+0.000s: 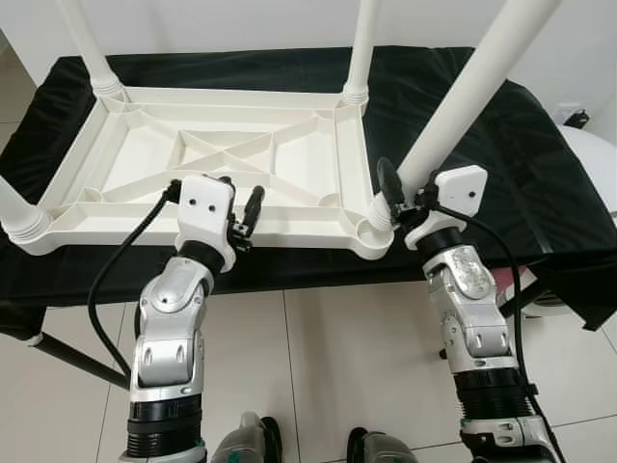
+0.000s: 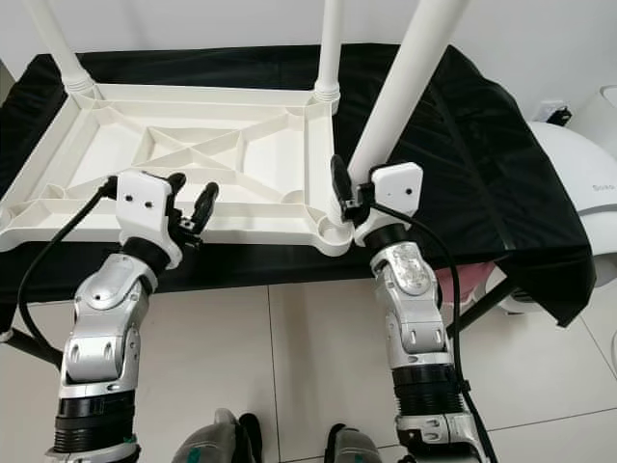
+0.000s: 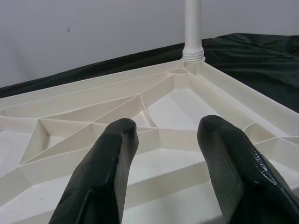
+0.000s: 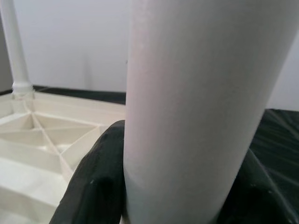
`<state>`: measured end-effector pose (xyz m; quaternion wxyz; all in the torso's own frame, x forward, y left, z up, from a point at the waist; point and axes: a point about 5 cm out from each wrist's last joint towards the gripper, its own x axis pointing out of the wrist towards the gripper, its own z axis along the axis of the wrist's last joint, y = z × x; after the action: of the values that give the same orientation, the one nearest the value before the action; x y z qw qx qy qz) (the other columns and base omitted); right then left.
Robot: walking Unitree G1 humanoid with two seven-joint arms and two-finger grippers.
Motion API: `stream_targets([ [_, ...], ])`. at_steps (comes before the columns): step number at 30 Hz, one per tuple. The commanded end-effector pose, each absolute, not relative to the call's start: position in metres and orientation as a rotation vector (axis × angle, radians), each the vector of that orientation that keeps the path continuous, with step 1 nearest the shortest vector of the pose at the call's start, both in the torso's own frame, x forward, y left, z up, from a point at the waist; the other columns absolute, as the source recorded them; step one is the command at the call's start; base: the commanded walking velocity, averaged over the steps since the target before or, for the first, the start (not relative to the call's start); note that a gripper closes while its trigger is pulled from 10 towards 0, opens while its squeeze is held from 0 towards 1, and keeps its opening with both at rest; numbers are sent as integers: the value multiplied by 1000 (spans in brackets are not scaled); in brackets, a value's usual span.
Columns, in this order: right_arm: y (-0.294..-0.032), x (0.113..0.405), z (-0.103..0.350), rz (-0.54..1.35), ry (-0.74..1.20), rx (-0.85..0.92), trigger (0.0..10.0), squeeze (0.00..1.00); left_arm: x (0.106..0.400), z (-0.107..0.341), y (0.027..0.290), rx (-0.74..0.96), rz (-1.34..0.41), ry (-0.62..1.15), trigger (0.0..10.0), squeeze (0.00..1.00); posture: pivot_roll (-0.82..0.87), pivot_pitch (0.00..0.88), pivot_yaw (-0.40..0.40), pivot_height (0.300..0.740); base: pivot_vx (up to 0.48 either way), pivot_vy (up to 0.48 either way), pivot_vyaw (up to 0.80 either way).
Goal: Building children table
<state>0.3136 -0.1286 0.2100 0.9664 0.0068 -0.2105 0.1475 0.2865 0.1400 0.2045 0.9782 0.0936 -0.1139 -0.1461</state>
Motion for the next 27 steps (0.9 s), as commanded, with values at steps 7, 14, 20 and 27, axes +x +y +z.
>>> stream_targets([
  [7, -124, 318, 210, 349, -408, 2, 10000, 0, 286, 204, 142, 203, -203, -222, 10000, 0, -35, 153, 23, 740, 0, 0, 0],
  [14, -127, 319, 212, 339, -412, 1, 10000, 0, 286, 205, 140, 210, -235, -227, 10000, 0, -37, 150, 25, 740, 0, 0, 0],
  [20, -133, 319, 216, 310, -426, 6, 10000, 0, 285, 203, 132, 239, -325, -231, 10000, 0, -44, 147, 29, 740, 0, 0, 0],
  [27, -141, 321, 218, 287, -432, 4, 10000, 0, 286, 195, 122, 286, -419, -205, 10000, 0, -52, 142, 33, 740, 0, 0, 0],
])
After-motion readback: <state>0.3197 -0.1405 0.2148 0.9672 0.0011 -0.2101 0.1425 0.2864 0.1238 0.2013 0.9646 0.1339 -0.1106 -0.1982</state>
